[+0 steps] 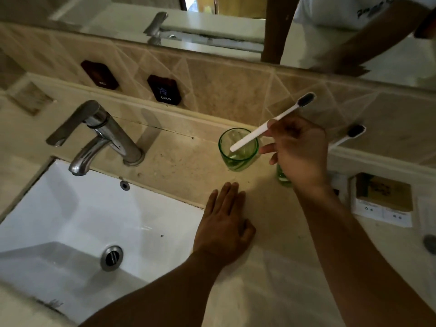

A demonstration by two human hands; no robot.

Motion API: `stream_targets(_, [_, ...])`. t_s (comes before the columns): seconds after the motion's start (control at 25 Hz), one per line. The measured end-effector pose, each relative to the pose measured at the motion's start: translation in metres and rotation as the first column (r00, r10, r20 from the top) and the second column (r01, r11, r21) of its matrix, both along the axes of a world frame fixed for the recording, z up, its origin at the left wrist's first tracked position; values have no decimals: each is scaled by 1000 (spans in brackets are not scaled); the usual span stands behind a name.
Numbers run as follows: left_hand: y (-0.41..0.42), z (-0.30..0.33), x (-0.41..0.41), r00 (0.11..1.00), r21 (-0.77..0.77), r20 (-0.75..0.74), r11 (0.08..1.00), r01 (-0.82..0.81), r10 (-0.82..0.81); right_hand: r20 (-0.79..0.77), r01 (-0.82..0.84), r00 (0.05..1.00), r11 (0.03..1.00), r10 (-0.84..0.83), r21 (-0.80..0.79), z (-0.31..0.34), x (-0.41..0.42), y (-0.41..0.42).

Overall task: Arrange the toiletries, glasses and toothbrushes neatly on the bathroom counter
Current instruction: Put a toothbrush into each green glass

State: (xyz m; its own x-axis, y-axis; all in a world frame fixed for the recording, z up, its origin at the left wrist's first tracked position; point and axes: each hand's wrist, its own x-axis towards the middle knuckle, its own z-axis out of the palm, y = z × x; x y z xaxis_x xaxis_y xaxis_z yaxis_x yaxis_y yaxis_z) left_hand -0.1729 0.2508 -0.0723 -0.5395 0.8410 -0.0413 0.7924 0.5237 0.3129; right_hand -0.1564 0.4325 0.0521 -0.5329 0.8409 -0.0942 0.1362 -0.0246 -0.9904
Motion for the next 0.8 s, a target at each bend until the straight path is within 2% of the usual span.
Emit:
stream_targets(0.12, [0, 0, 0, 1000, 11, 0, 1000, 0, 0, 149, -68, 988, 982, 42, 176, -15, -16, 2])
stream_targets(0.28, [-1, -3, 0, 1000, 20, -15, 1000, -1, 2, 336, -192, 940, 905, 59, 378, -20, -28, 3])
stream_targets(0.56, [0, -3, 0, 1000, 28, -14, 1000, -8, 9, 457, -303, 882, 879, 112, 369, -13, -40, 14])
stream_targets(0.68, [0, -3, 0, 1000, 31, -11, 1000, -6, 6, 395, -247, 913, 907, 100, 340, -13, -38, 15])
stream_targets(0.8, [0, -3, 0, 1000, 32, -12, 999, -5, 6, 337, -193, 940, 906, 60, 377, -10, -36, 15])
